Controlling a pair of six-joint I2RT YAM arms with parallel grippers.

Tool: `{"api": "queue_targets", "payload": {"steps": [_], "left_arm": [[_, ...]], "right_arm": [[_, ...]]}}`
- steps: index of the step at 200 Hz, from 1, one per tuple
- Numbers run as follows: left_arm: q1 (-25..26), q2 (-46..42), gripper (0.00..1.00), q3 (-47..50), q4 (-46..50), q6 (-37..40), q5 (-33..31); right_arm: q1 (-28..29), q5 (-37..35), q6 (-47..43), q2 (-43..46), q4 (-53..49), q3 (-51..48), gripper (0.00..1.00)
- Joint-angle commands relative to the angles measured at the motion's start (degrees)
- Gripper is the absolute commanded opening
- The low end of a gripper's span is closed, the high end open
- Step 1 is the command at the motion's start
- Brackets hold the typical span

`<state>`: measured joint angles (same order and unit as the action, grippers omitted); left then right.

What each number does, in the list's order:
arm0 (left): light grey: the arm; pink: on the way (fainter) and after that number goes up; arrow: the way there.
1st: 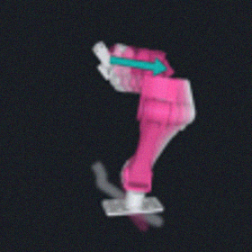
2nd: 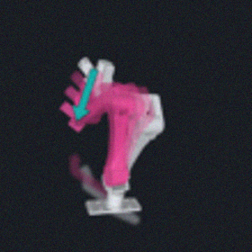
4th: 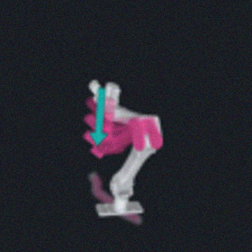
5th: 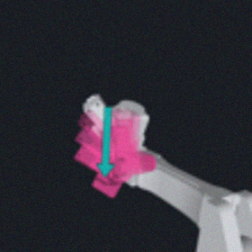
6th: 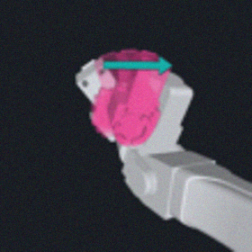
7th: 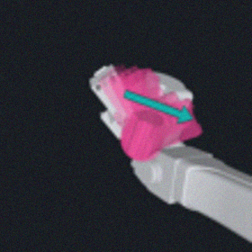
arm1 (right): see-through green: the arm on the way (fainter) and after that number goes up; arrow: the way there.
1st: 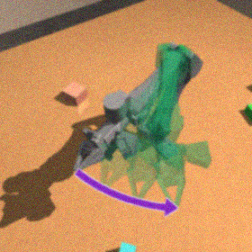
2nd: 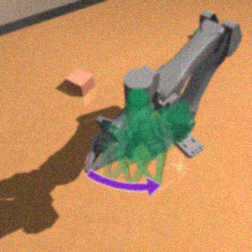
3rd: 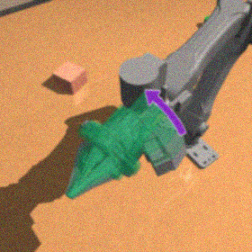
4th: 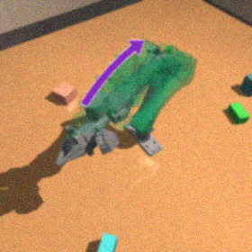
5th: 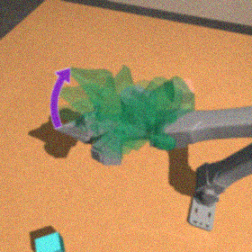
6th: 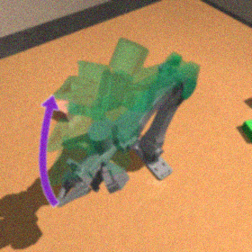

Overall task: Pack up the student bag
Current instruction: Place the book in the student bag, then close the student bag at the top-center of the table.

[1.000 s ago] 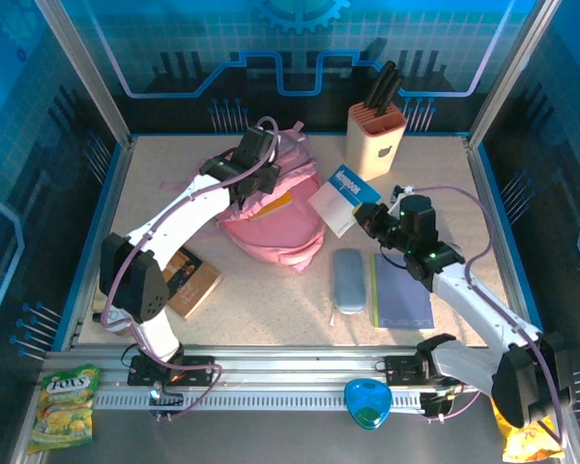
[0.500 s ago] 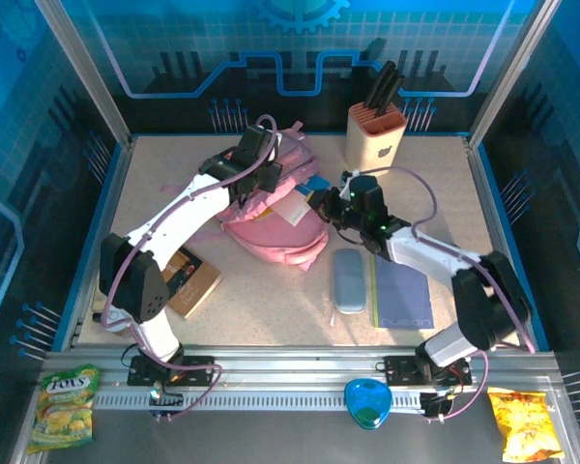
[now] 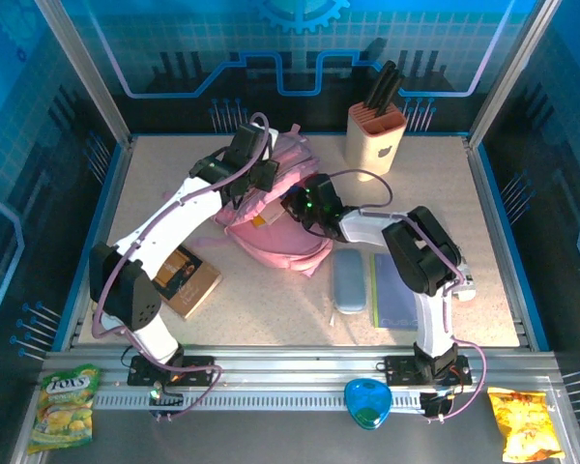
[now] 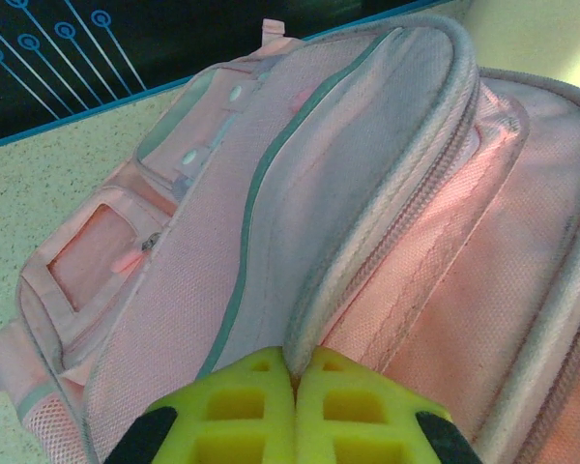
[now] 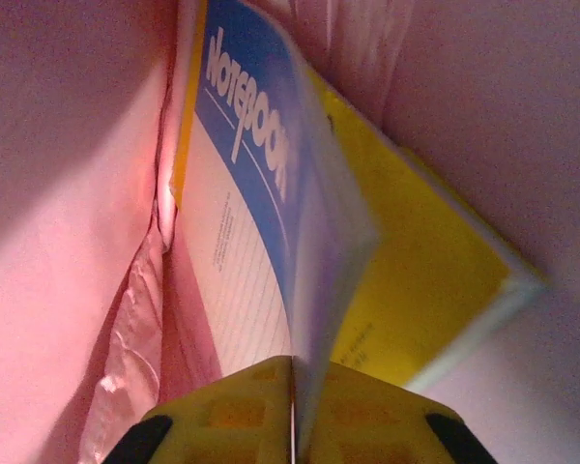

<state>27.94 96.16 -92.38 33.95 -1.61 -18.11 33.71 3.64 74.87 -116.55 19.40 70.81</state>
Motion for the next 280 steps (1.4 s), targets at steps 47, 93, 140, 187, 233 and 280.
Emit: {"api": "queue_targets", "payload": {"steps": [47,93,140,187,233,280], "left_arm": [[-3.0,-3.8,0.00,2.1,-7.7,-3.4,3.1],[-8.6,-3.9,0.00,7.7,-9.3,-6.8,10.4],[-9.1,-10.7,0.46,19.8,-14.6,-9.3,18.2],[-9.2,-19.1,0.97,28.7,-18.1,-14.8,16.6],[-10.6,-25.4,0.99,34.1,-19.5,-19.2,17.7],[-12.0,-28.1,0.99,37.6,-20.7,-23.3,19.7]], "right_arm": [[0.8,2.5,-4.8,3.8,-2.5,-0.3,0.53],[0.2,3.8,-9.0,18.5,-2.9,-16.2,0.64],[-1.5,-8.2,-16.1,37.1,-17.8,-28.8,0.77],[-11.1,-14.6,-19.1,47.7,-34.6,-32.6,0.79],[-16.3,-16.2,-22.0,48.1,-42.8,-32.5,0.80],[-19.4,-15.9,-21.3,42.7,-44.5,-32.1,0.81]]}}
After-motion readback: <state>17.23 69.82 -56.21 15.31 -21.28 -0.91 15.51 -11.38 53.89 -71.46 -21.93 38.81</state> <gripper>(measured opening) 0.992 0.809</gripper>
